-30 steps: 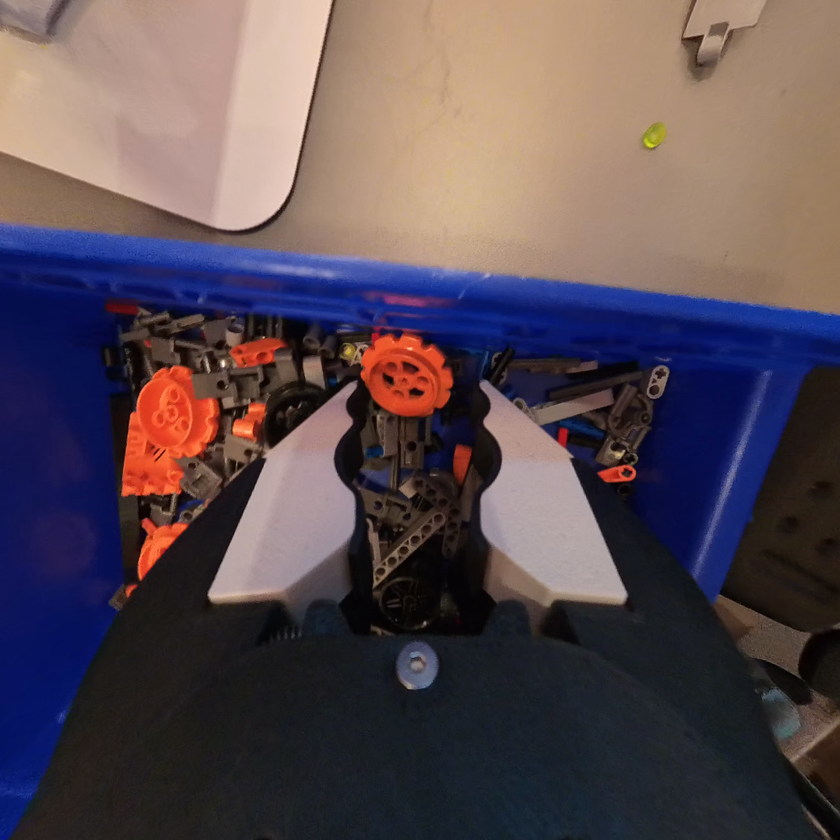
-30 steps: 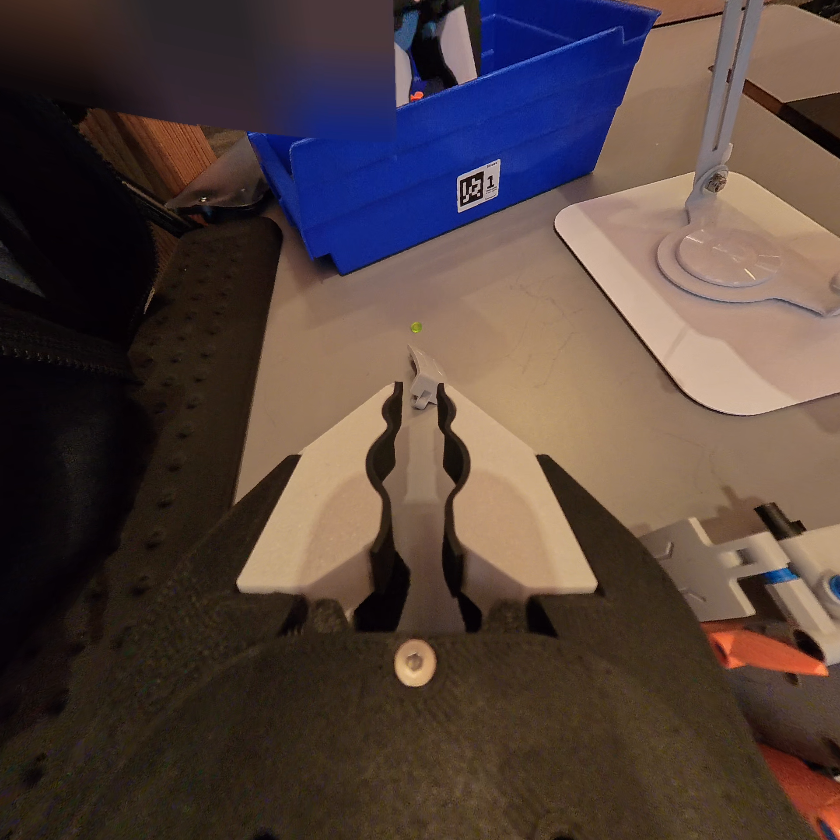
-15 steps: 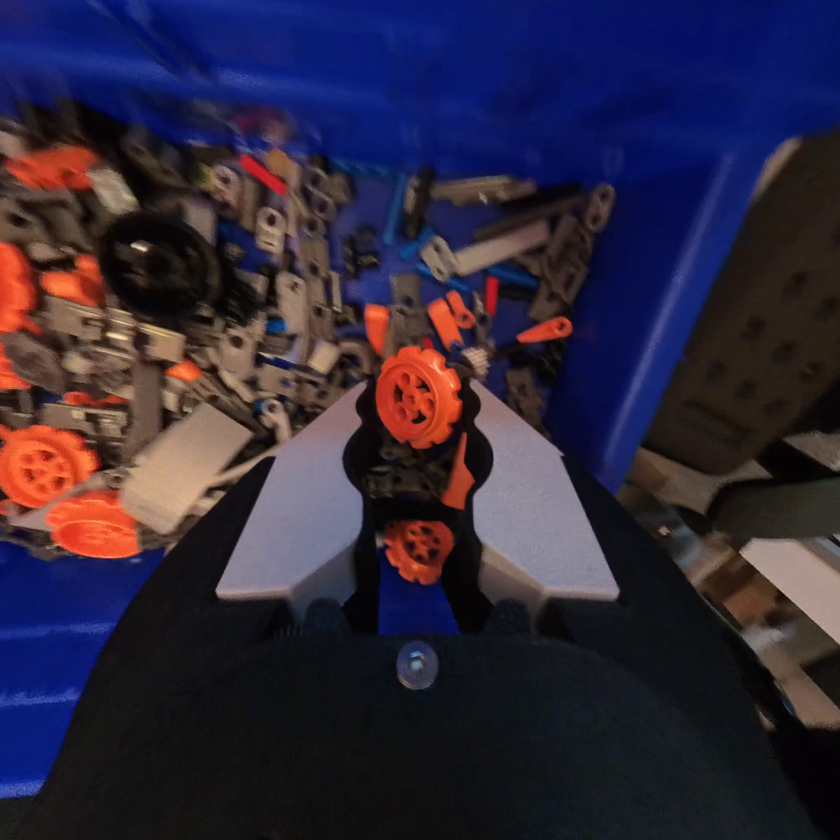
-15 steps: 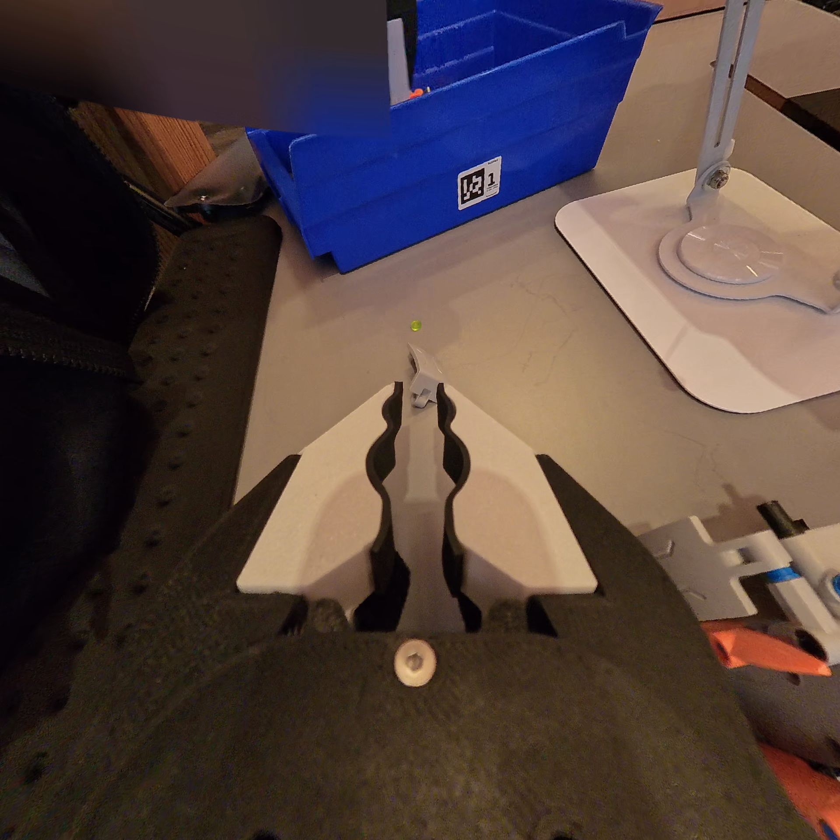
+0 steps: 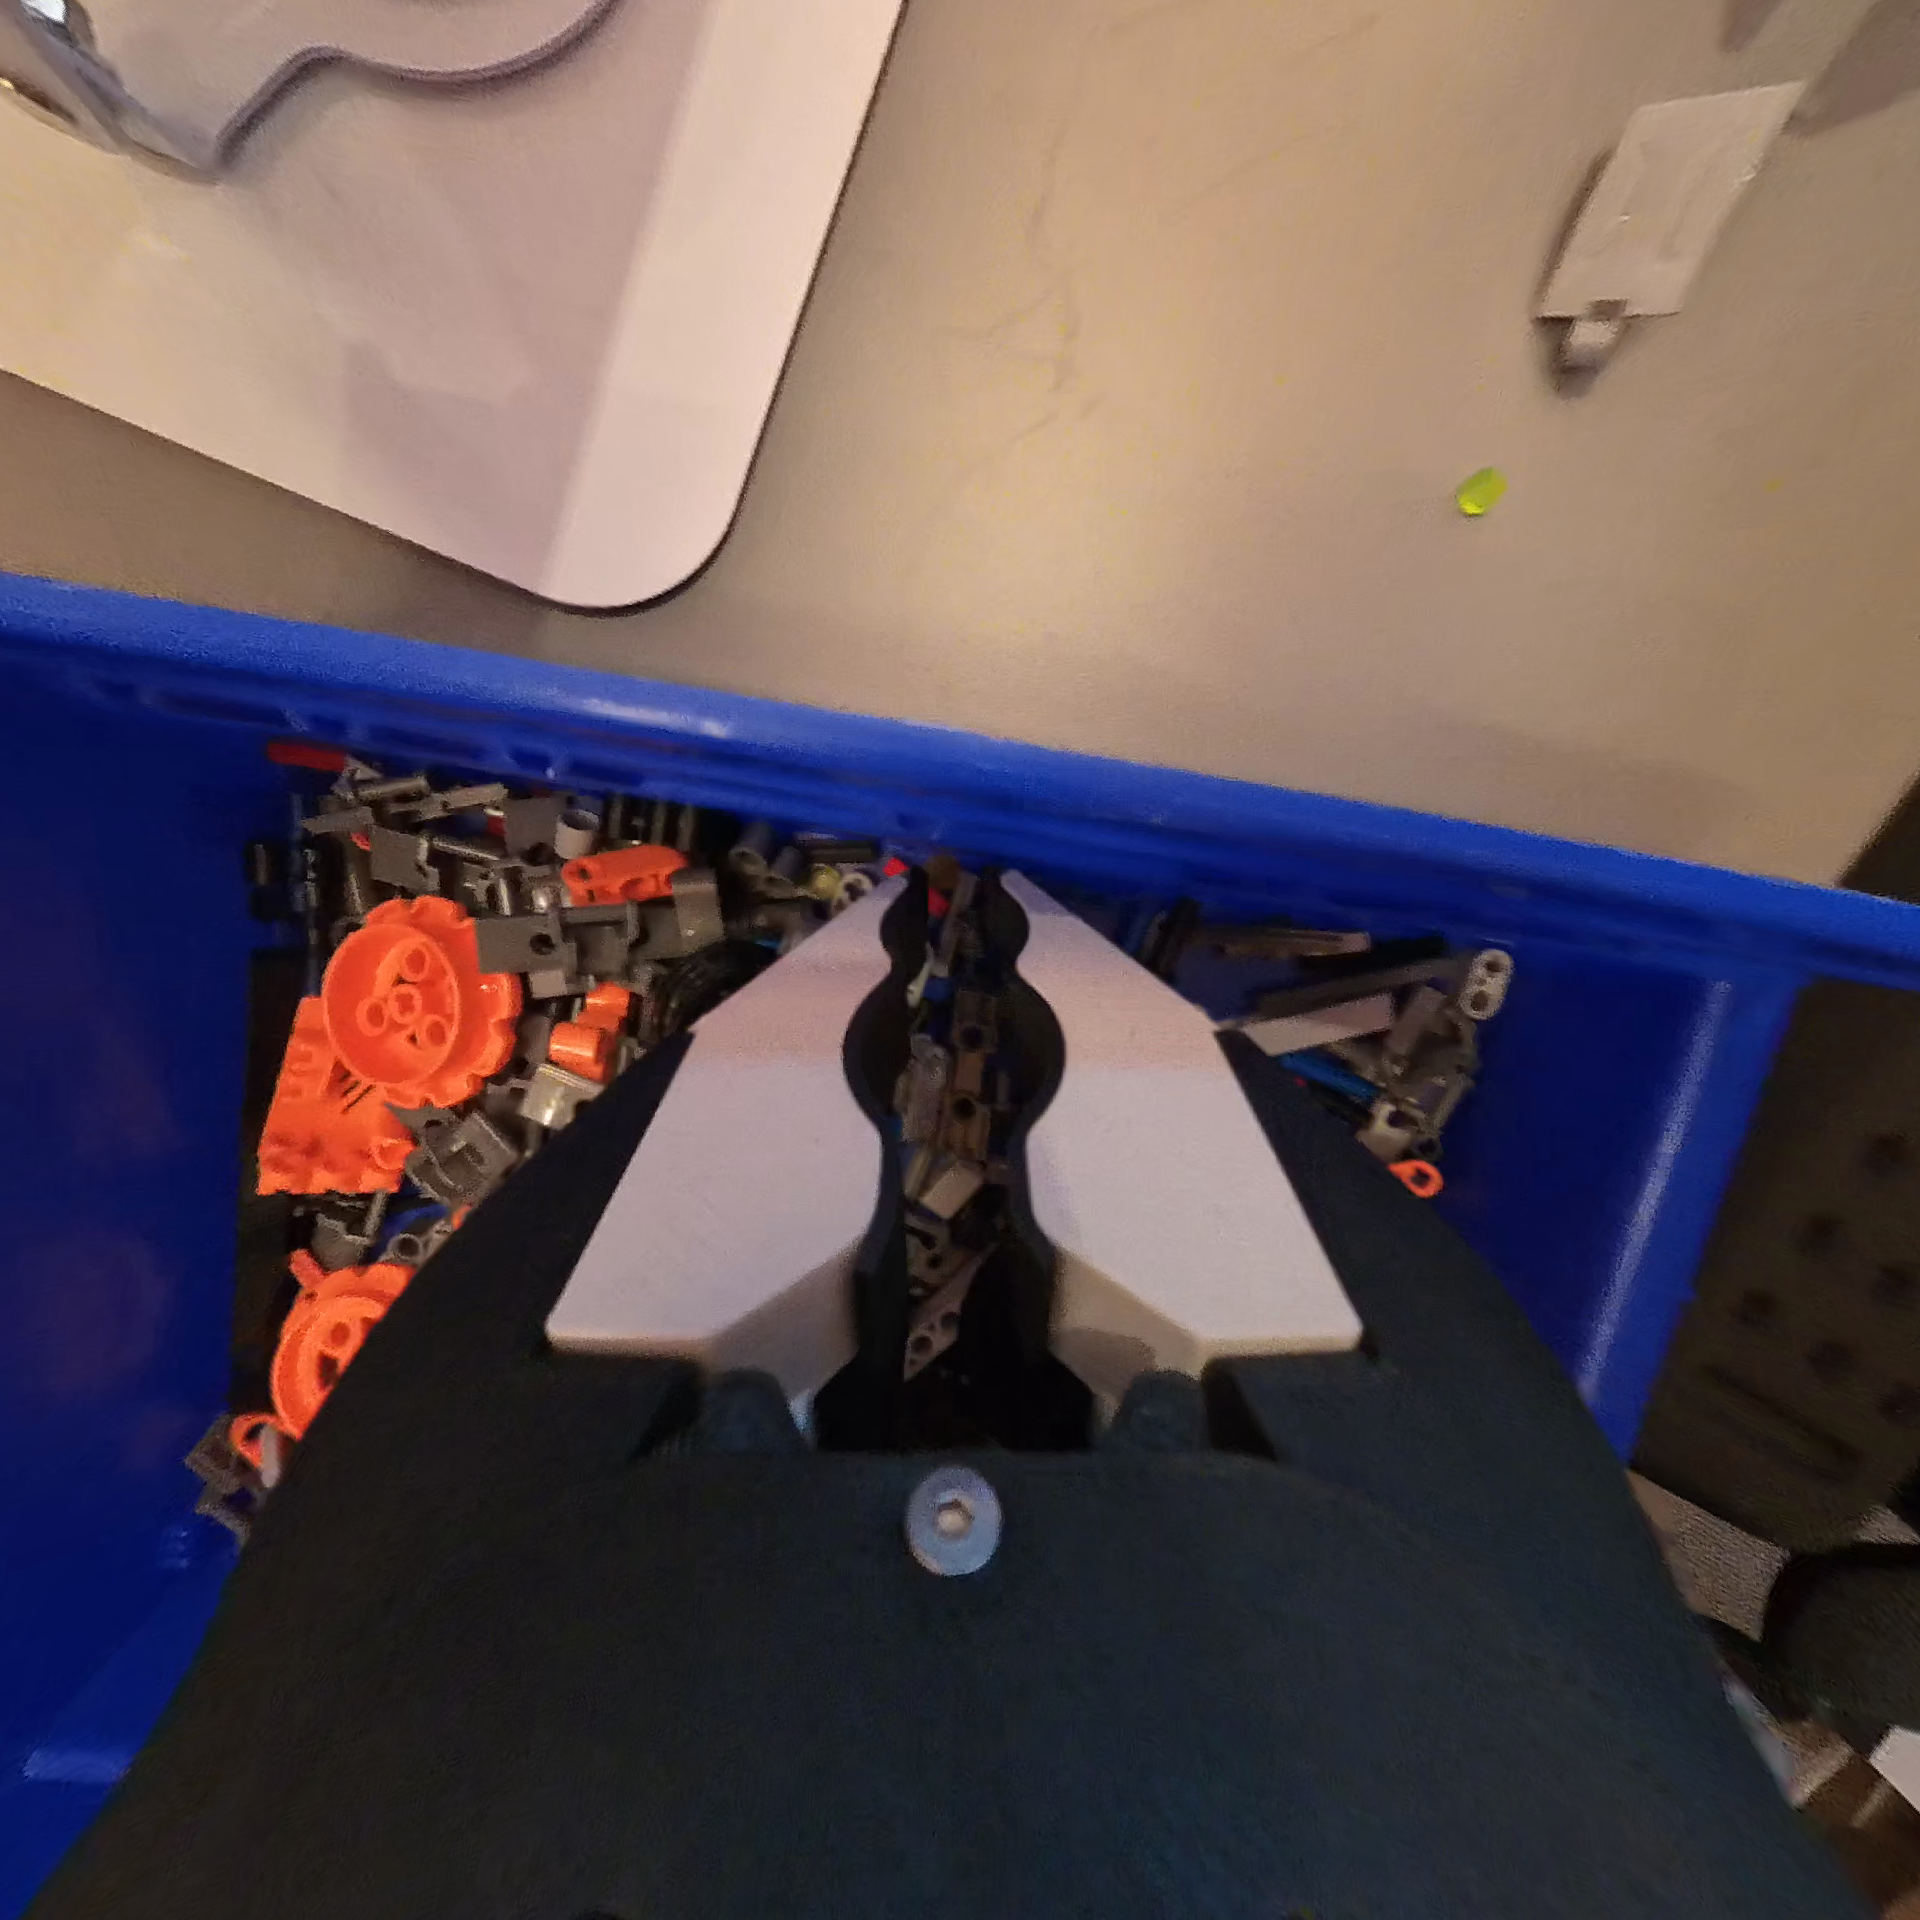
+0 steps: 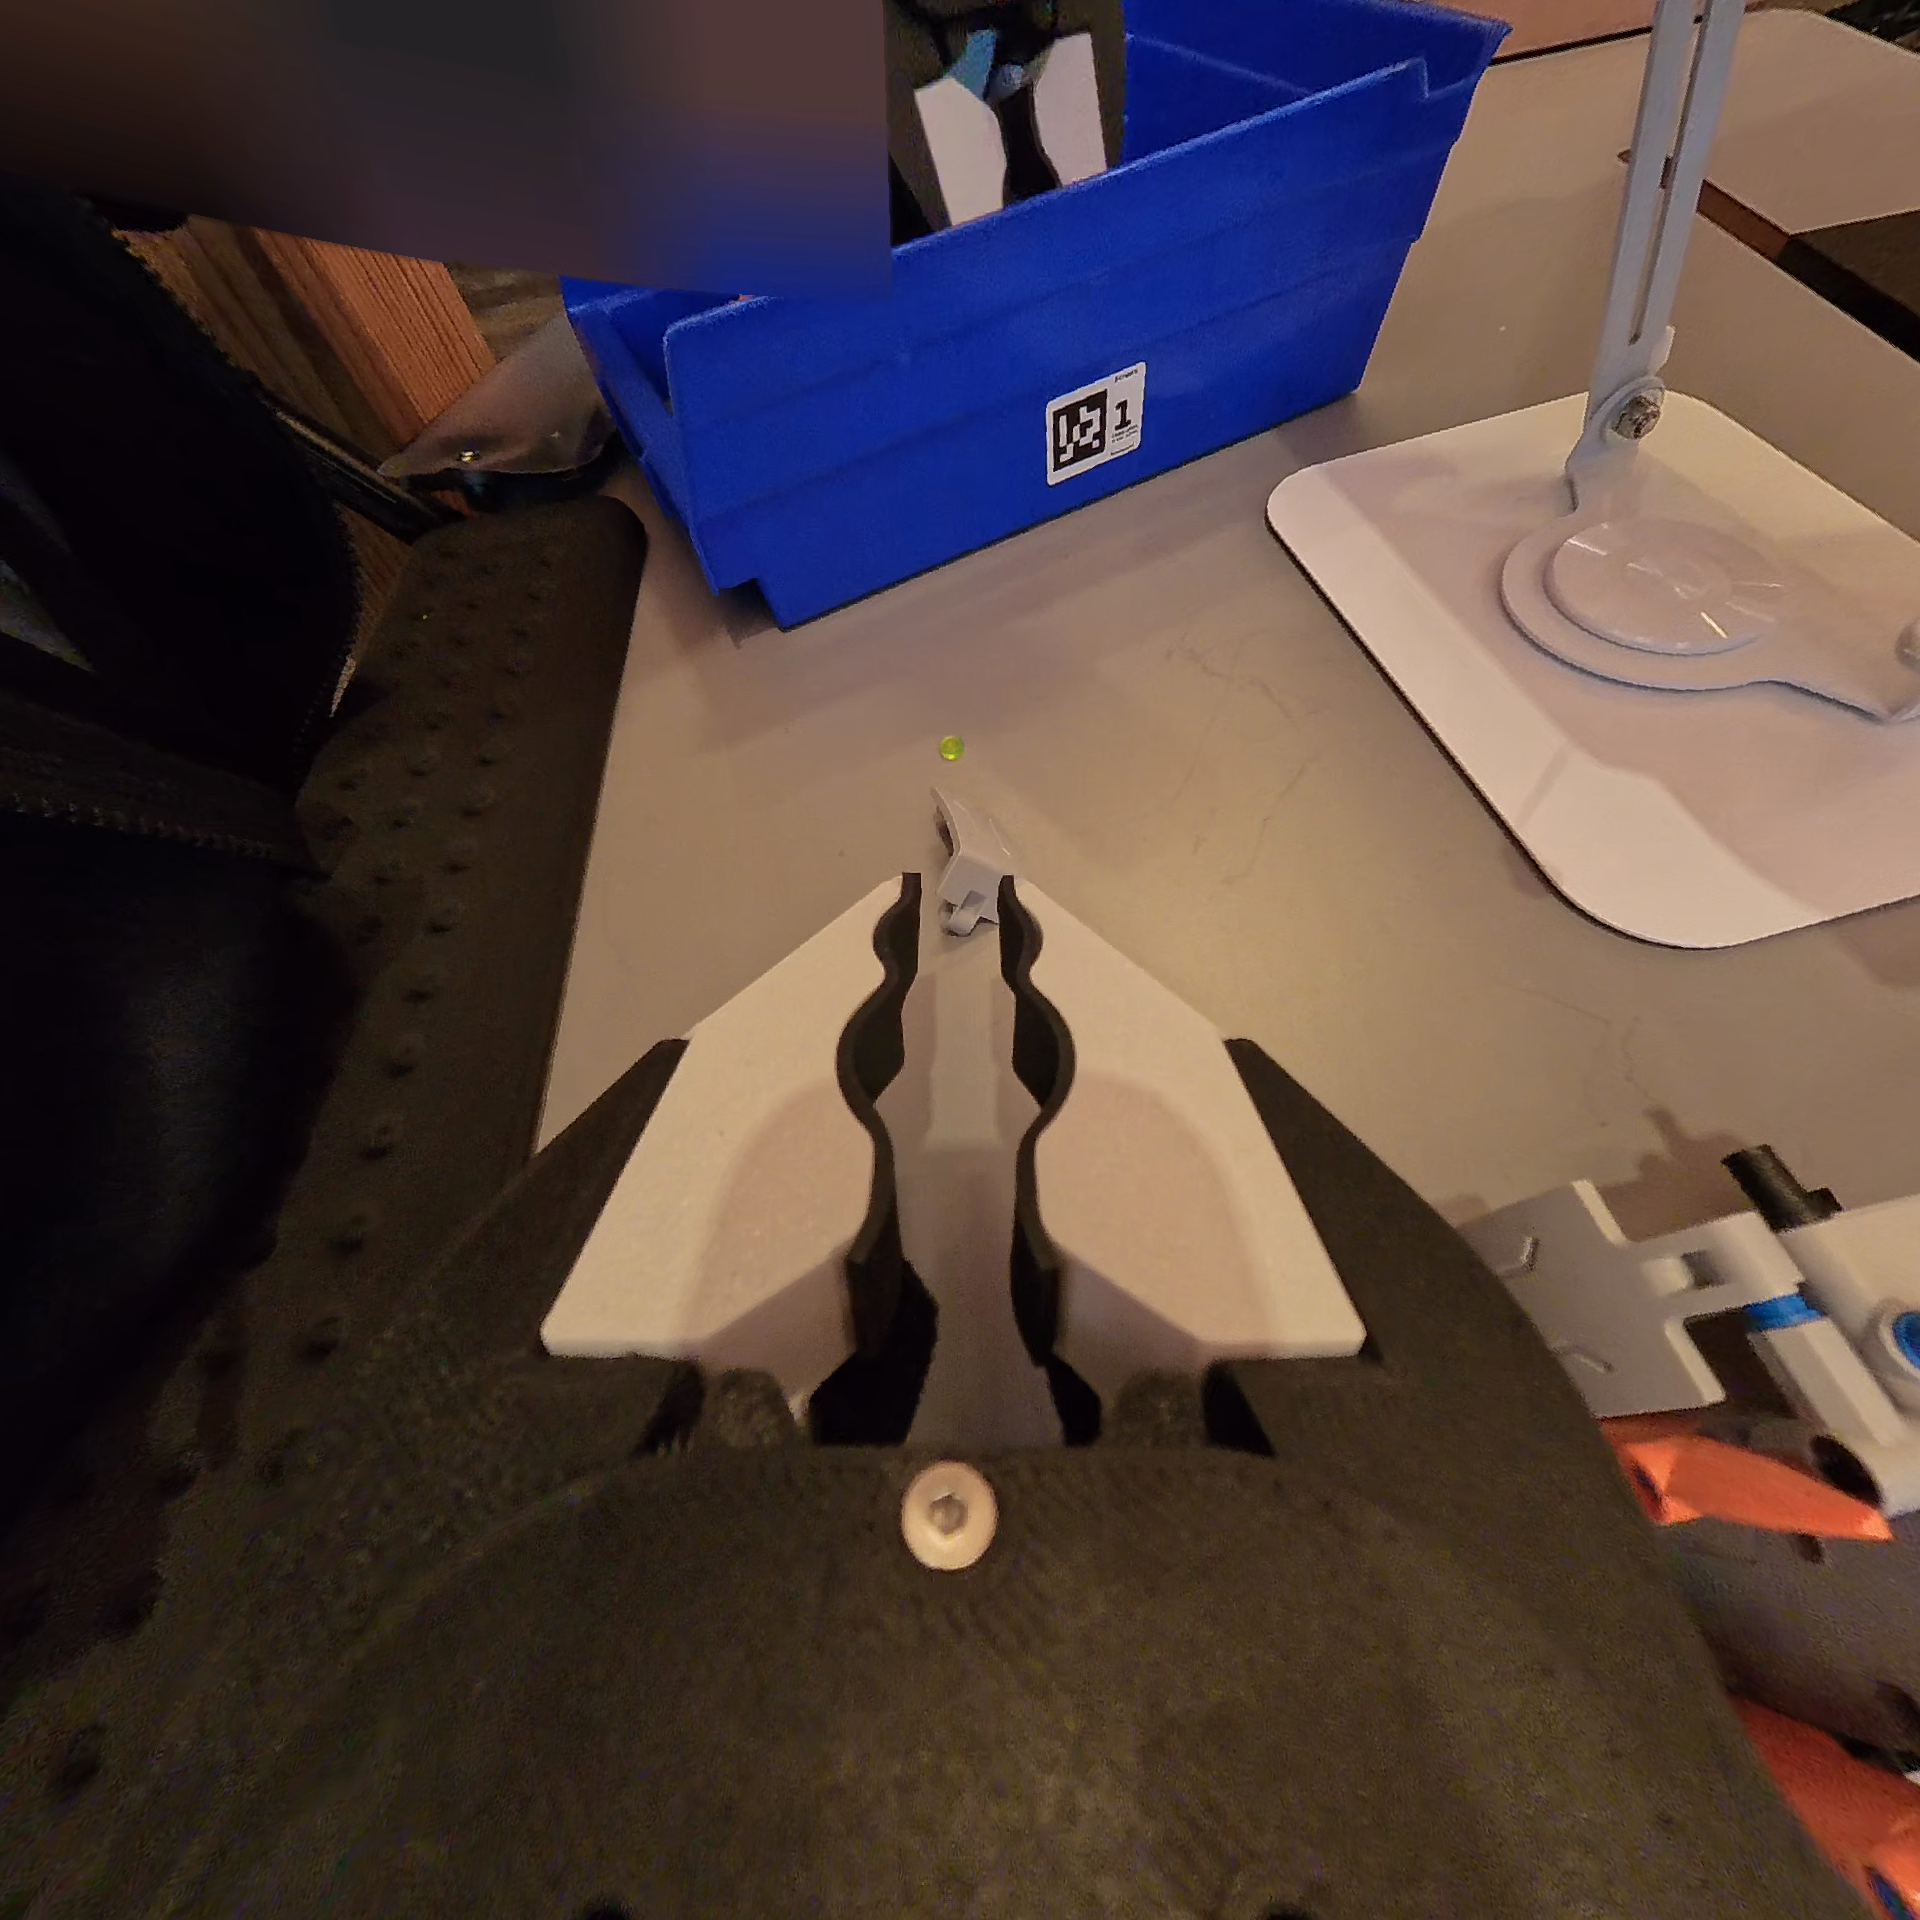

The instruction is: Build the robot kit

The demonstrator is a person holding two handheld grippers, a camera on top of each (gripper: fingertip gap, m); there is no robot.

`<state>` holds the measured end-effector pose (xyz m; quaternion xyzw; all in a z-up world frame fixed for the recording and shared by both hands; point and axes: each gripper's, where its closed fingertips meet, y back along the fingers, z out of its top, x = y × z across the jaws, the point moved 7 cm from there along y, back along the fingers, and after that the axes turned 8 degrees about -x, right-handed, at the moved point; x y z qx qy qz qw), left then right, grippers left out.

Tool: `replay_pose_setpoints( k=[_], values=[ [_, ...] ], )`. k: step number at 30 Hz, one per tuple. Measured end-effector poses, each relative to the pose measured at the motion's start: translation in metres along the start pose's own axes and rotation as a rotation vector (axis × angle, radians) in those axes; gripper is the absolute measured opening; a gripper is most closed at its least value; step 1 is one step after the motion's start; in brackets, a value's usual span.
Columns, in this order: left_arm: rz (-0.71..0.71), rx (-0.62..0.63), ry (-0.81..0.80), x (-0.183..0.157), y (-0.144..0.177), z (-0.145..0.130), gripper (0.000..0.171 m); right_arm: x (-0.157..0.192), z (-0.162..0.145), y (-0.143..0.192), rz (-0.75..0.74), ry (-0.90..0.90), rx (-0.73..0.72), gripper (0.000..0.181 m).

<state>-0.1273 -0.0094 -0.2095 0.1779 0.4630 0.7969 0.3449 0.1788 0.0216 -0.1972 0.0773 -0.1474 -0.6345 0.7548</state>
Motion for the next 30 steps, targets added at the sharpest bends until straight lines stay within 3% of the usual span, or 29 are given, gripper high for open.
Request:
replay_pose_setpoints(
  k=[7,15,20,23,30],
  values=[
    [-0.009,0.069,-0.013,0.001,-0.013,-0.007,0.002,0.001,-0.001,-0.002,0.008,-0.002,0.002,0.013],
    [-0.049,0.187,0.035,0.01,-0.003,-0.019,0.0,0.001,-0.001,-0.002,0.008,-0.002,0.002,0.013],
    [-0.061,0.055,0.005,0.008,-0.006,-0.006,0.003,0.0,-0.002,-0.002,0.01,-0.007,0.005,0.013],
    [-0.002,0.065,-0.035,0.011,-0.01,-0.003,0.004,0.0,-0.002,-0.002,0.01,-0.007,0.005,0.013],
    [-0.066,0.083,-0.018,0.009,-0.016,-0.006,0.01,0.001,-0.001,-0.002,0.011,-0.006,-0.001,0.013]
  ],
)
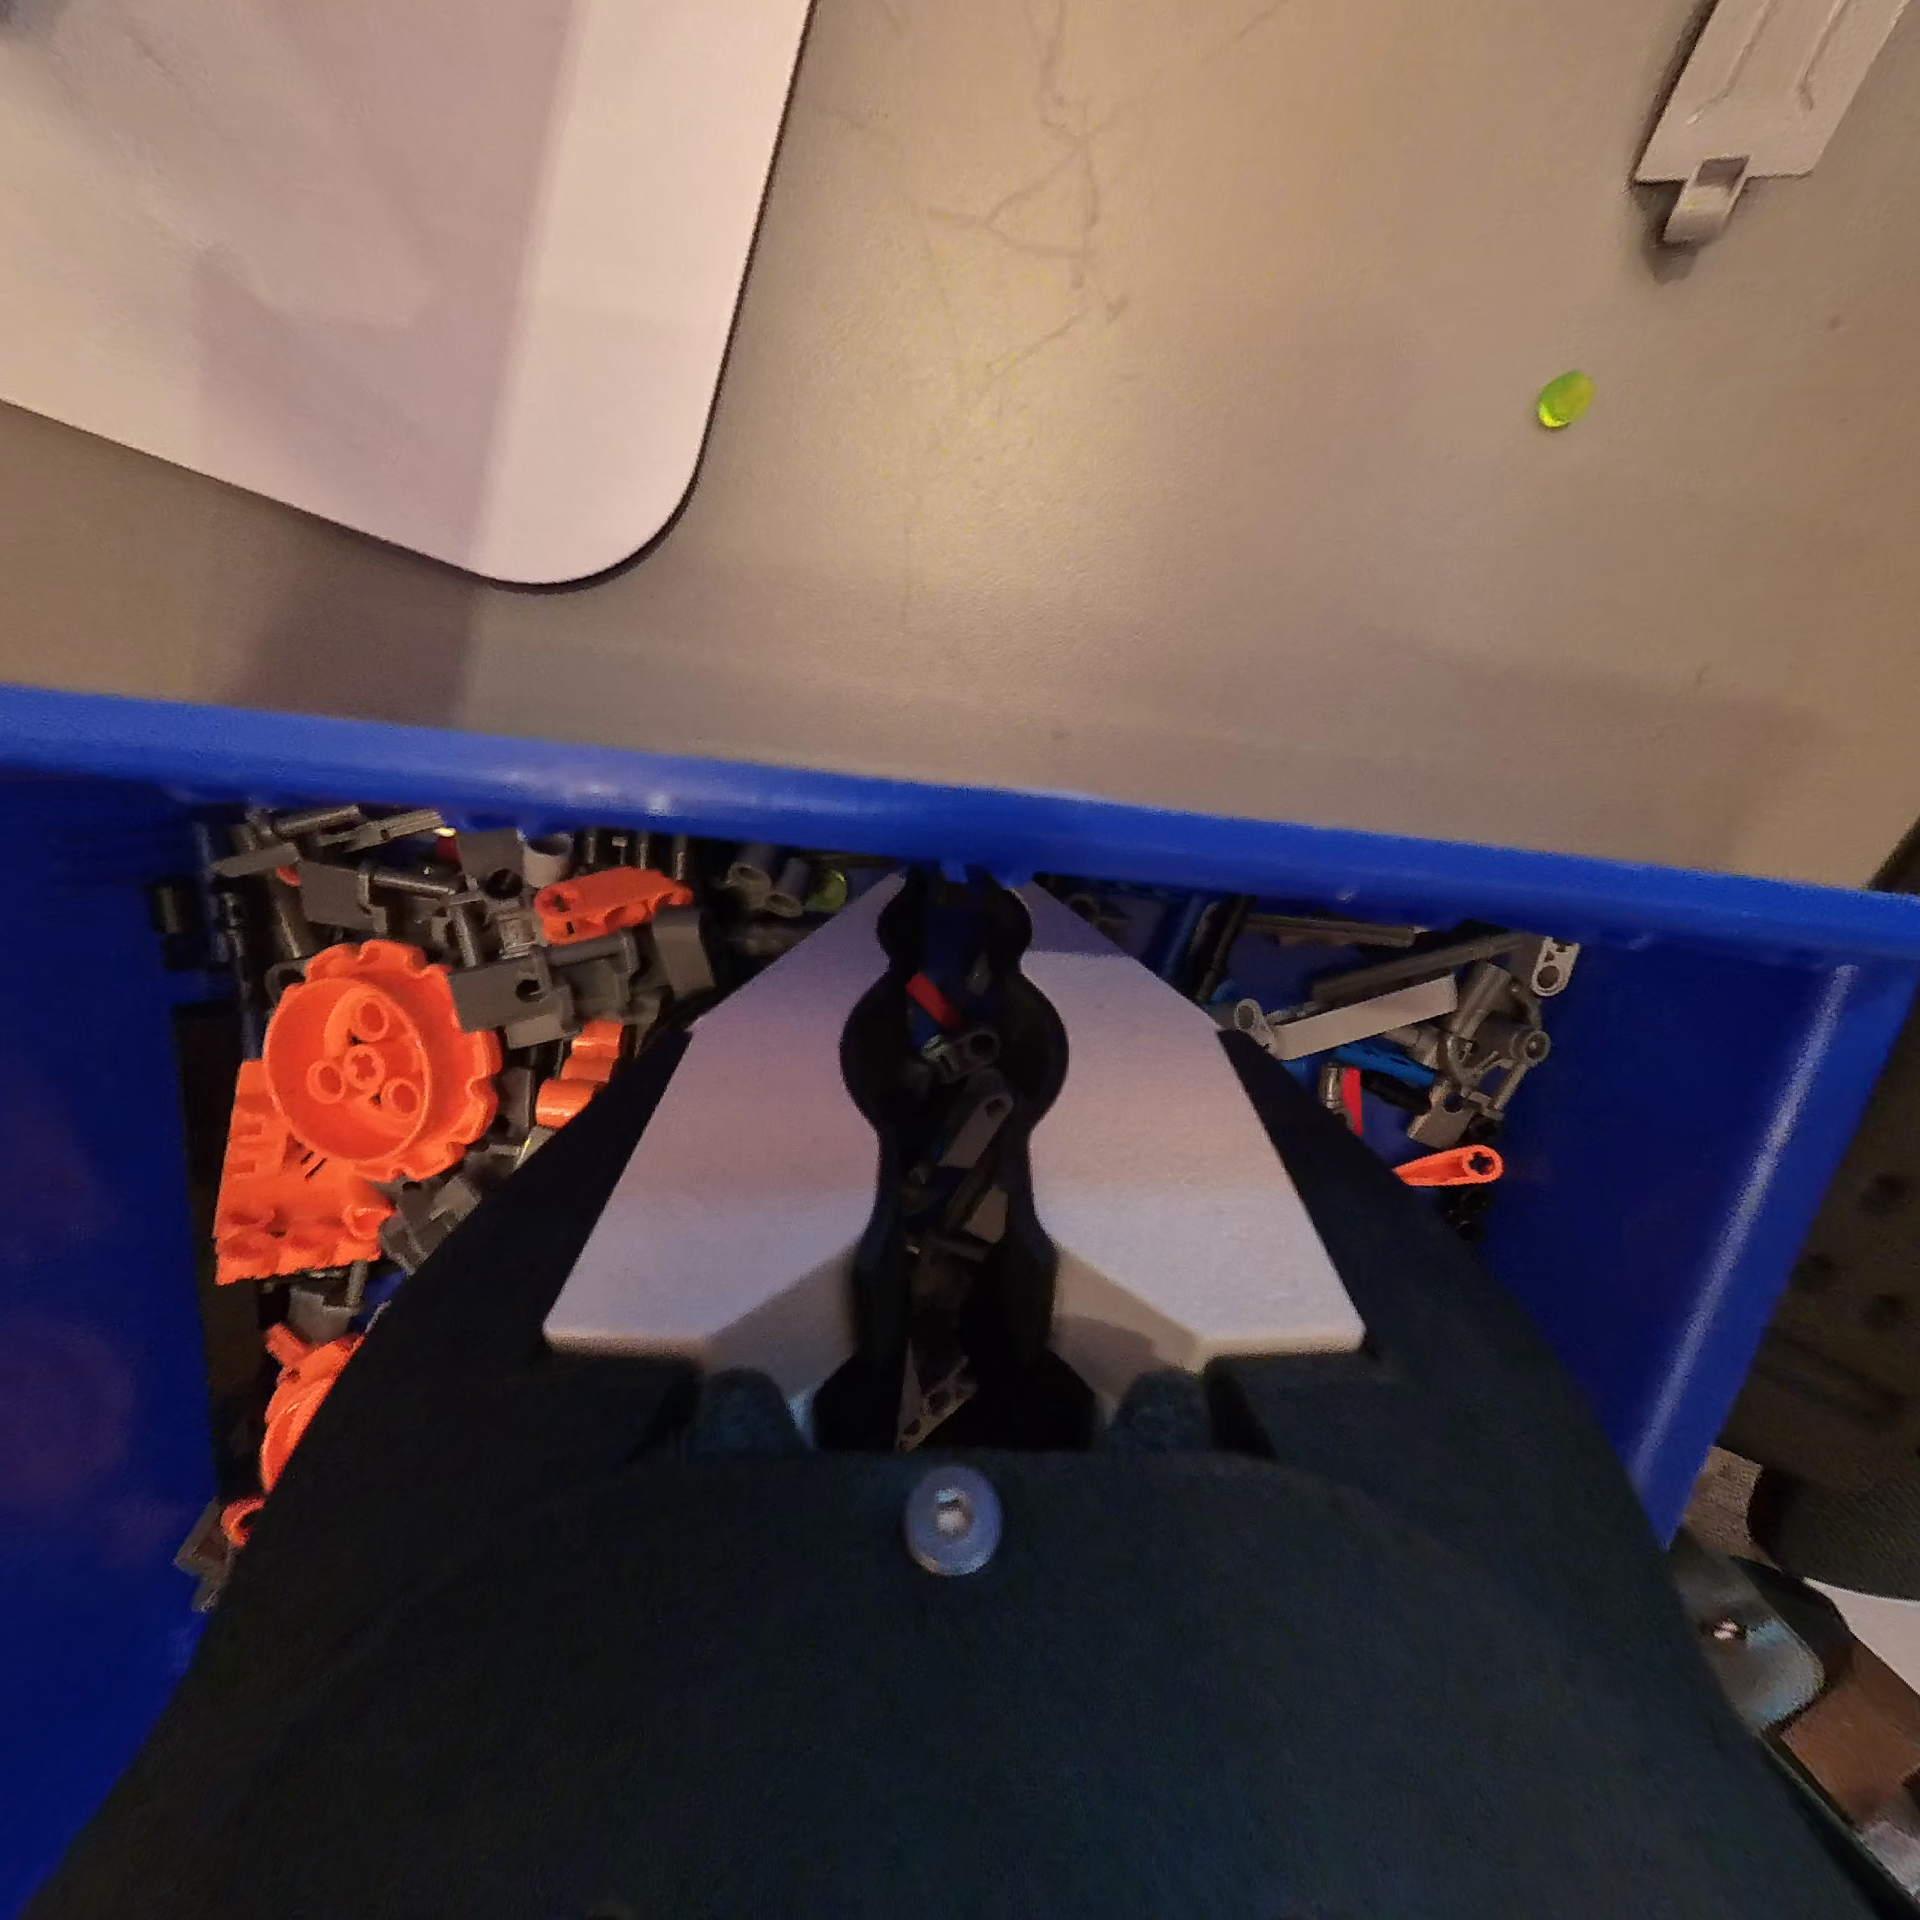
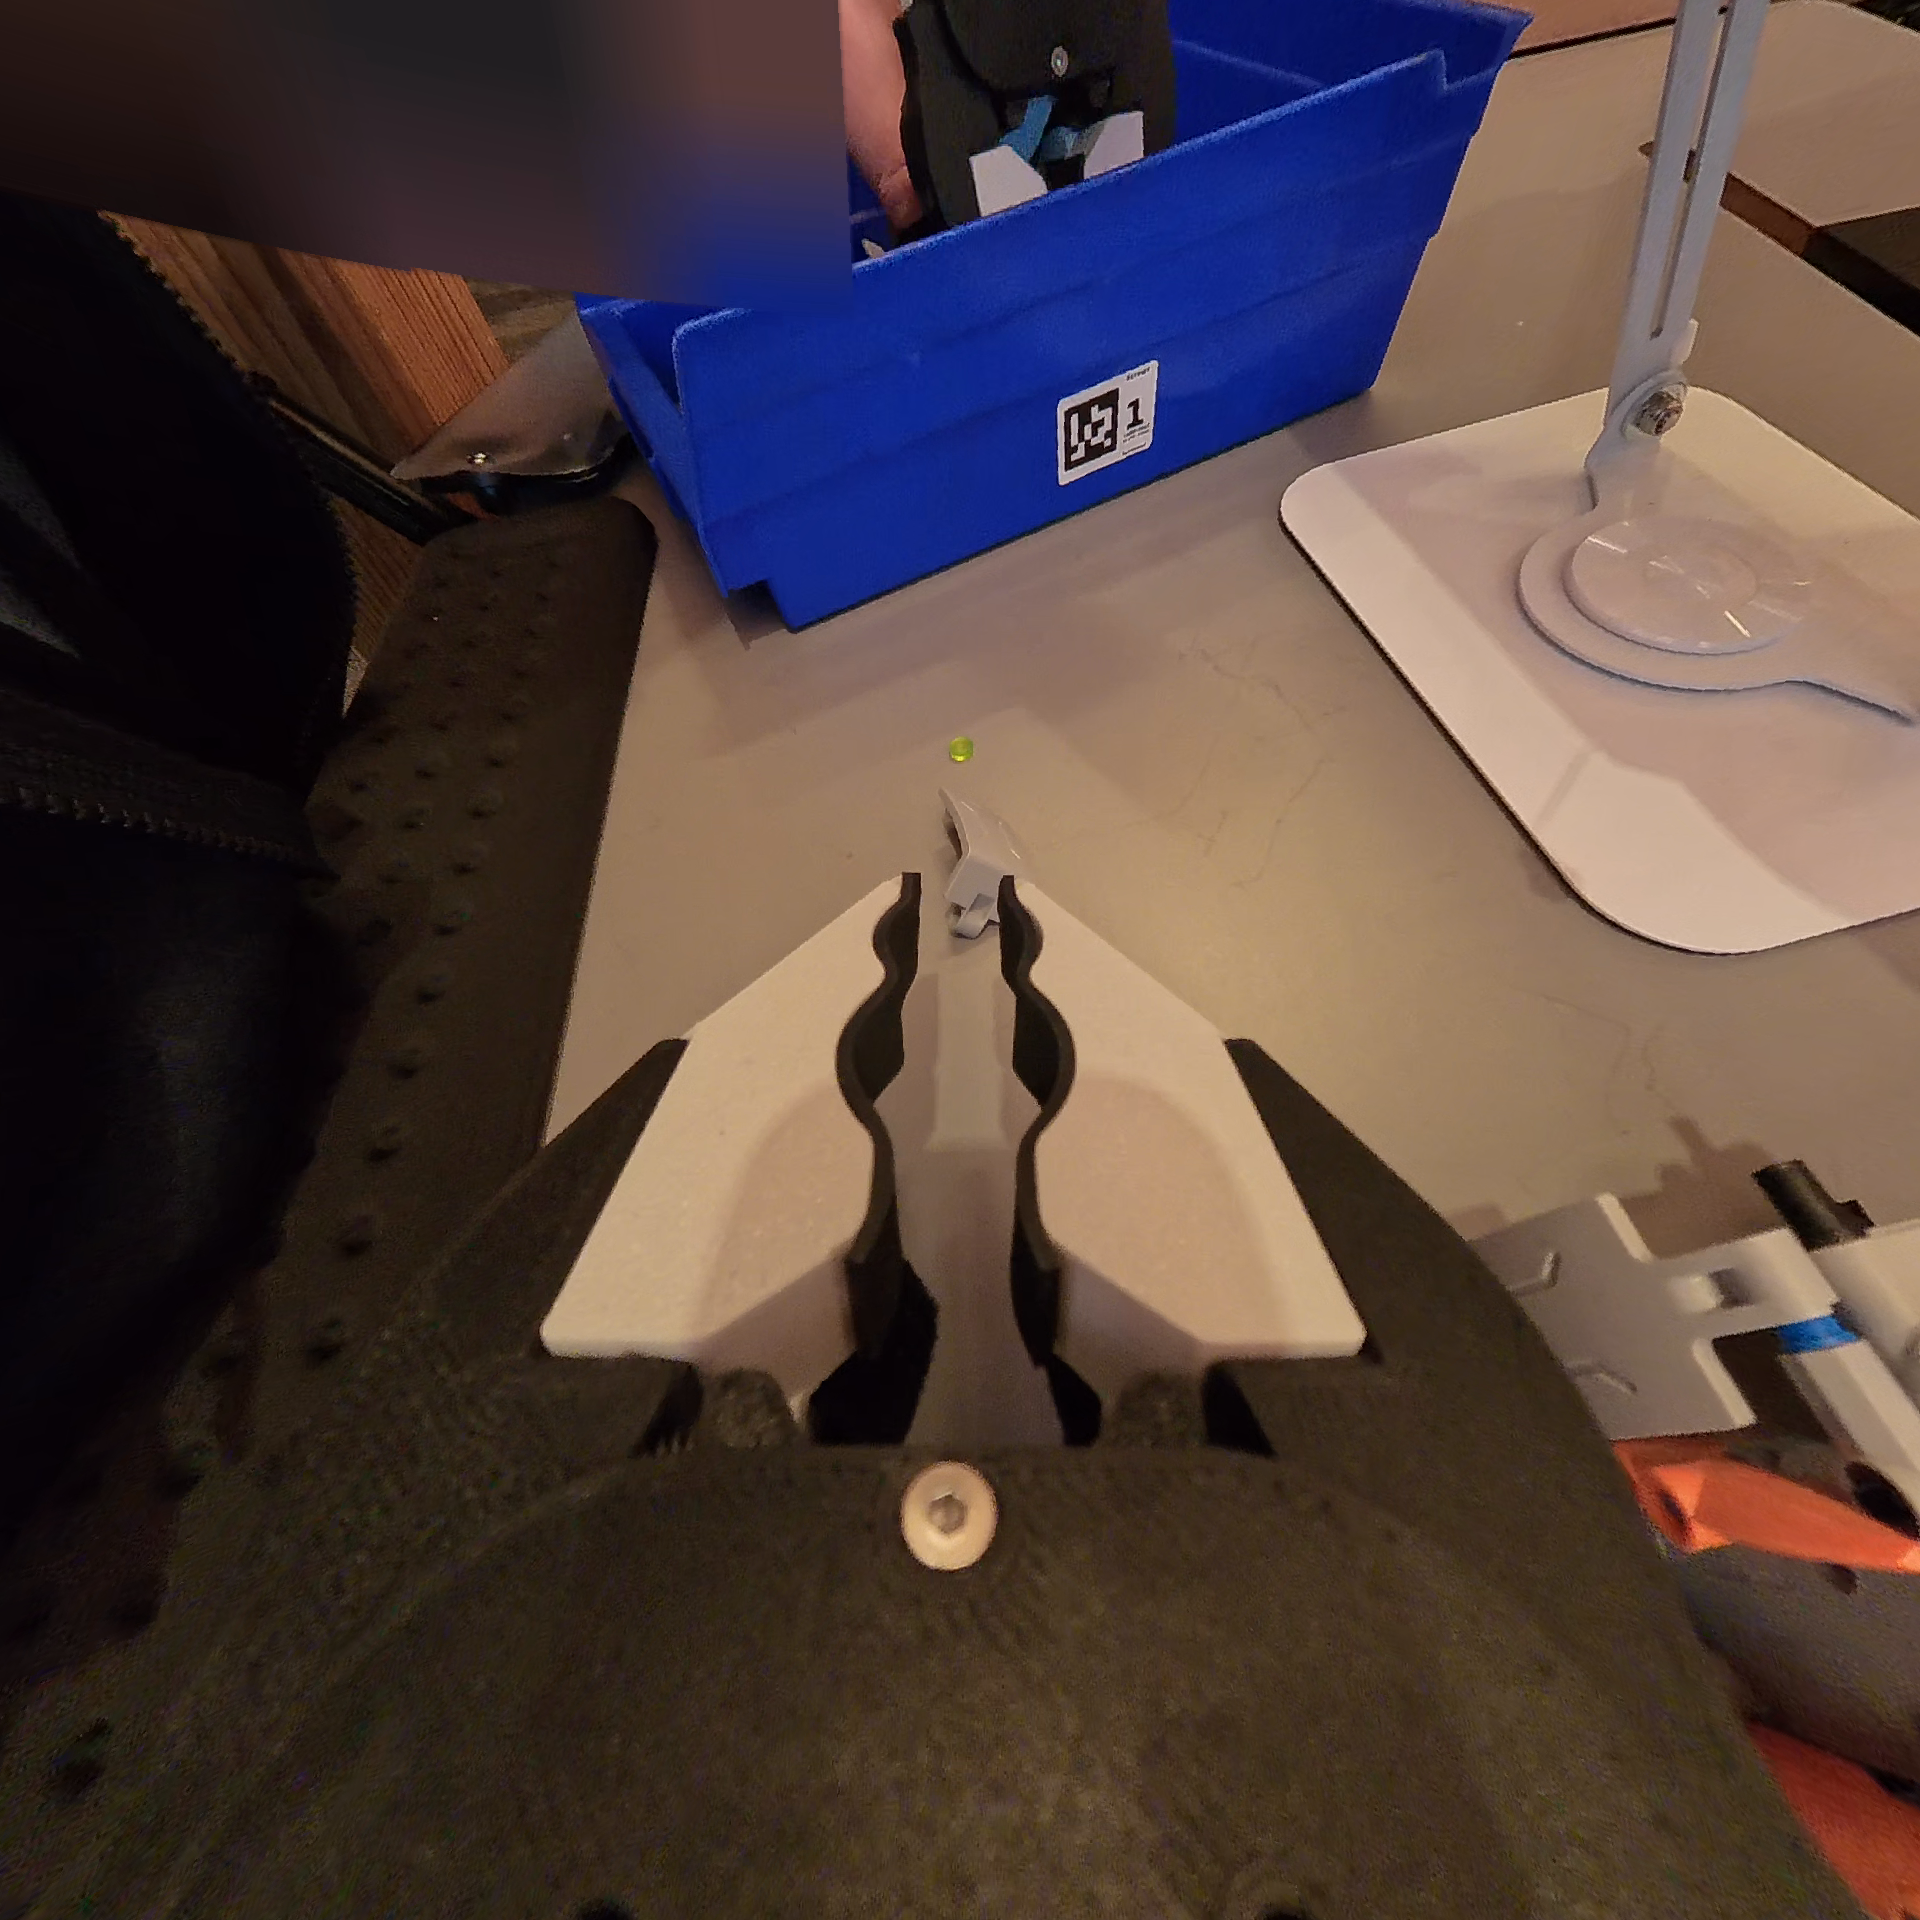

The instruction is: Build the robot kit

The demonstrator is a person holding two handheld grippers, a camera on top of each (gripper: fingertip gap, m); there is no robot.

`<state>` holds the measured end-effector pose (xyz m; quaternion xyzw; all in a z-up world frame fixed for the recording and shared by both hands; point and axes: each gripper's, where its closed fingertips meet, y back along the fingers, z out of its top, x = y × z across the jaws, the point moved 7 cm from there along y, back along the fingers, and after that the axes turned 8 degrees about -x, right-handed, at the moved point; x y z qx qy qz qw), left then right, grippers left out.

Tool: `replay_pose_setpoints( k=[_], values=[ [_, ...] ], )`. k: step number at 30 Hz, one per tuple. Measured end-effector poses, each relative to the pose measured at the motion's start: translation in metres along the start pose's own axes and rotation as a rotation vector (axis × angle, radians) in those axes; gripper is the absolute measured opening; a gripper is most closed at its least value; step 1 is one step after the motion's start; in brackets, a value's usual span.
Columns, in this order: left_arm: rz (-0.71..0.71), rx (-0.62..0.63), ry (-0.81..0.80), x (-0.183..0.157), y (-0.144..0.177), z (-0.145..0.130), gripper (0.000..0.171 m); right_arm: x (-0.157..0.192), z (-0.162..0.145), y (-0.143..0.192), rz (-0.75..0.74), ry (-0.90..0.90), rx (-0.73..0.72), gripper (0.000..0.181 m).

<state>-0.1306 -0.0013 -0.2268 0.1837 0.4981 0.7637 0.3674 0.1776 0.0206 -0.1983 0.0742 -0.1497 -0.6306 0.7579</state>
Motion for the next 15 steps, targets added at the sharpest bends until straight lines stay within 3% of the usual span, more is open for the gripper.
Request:
replay_pose_setpoints(
  k=[15],
  values=[
    [0.036,-0.007,-0.009,0.0017,0.009,-0.0026,0.006,0.0006,0.0023,0.0016,-0.002,0.006,-0.009,0.013]
  ],
)
